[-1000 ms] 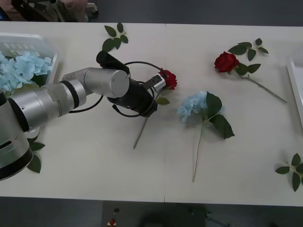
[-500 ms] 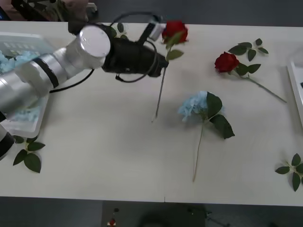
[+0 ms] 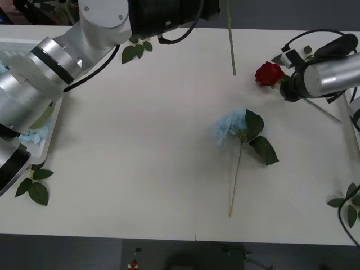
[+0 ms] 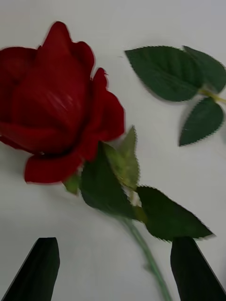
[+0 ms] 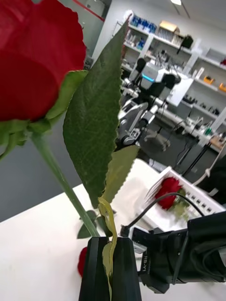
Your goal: Put the red flowers into the right box and the blue flowers into the left box
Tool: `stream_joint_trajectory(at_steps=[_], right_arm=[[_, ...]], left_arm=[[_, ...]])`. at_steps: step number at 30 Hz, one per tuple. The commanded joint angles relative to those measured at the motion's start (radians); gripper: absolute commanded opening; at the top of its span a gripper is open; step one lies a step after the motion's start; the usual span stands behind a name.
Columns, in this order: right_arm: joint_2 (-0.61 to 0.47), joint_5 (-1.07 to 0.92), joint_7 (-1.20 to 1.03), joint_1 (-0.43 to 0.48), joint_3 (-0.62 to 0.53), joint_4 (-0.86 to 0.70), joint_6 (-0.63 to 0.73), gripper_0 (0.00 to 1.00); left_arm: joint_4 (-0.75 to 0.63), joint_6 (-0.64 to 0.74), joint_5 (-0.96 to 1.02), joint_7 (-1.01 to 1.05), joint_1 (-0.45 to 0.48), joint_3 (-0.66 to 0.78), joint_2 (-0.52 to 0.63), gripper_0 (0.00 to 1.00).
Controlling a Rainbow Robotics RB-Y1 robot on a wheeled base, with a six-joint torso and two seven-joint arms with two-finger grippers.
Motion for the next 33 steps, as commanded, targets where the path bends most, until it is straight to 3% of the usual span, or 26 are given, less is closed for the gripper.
stream_joint_trajectory(at_steps=[1,9,13,17,21,24,29,33], right_arm=[[0.023,0.014,-0.030,-0.074,-0.002,0.079,-0.021,0.69],[-0.008,-0.104,0.031,-0.083,-0.002,0.079,-0.021,0.69],[-0.071,-0.287,0.128,-0.073,-0.002,0.043,-0.009,0.69],[-0.221,-0.704,0.251,-0.008,-0.002,-0.107,0.031,0.70],[-0.344,-1.134,0.364,0.110,-0.014,-0.230,0.008,0.69],[-0.385,-1.319,0.435,0.225,-0.077,-0.326,-0.012,0.69],[-0.378,-1.490,0.521,0.430,-0.229,-0.484,-0.036,0.70],[-0.292,-1.579,0.603,0.538,-0.304,-0.553,-0.056,0.70]], left_arm=[[-0.043,-0.012,-0.088,-0.014,-0.009,0.001,-0.004,0.00],[-0.069,-0.043,-0.111,-0.015,-0.011,0.001,-0.015,0.00],[-0.069,-0.046,-0.109,-0.015,-0.009,0.001,-0.020,0.00],[-0.069,-0.054,-0.111,-0.015,-0.009,0.001,-0.029,0.00],[-0.068,-0.060,-0.103,-0.014,-0.009,0.001,-0.027,0.00],[-0.068,-0.062,-0.099,-0.012,-0.009,0.001,-0.027,0.00],[-0.068,-0.075,-0.086,-0.012,-0.011,0.001,-0.027,0.00],[-0.069,-0.077,-0.079,-0.012,-0.011,0.001,-0.029,0.00]])
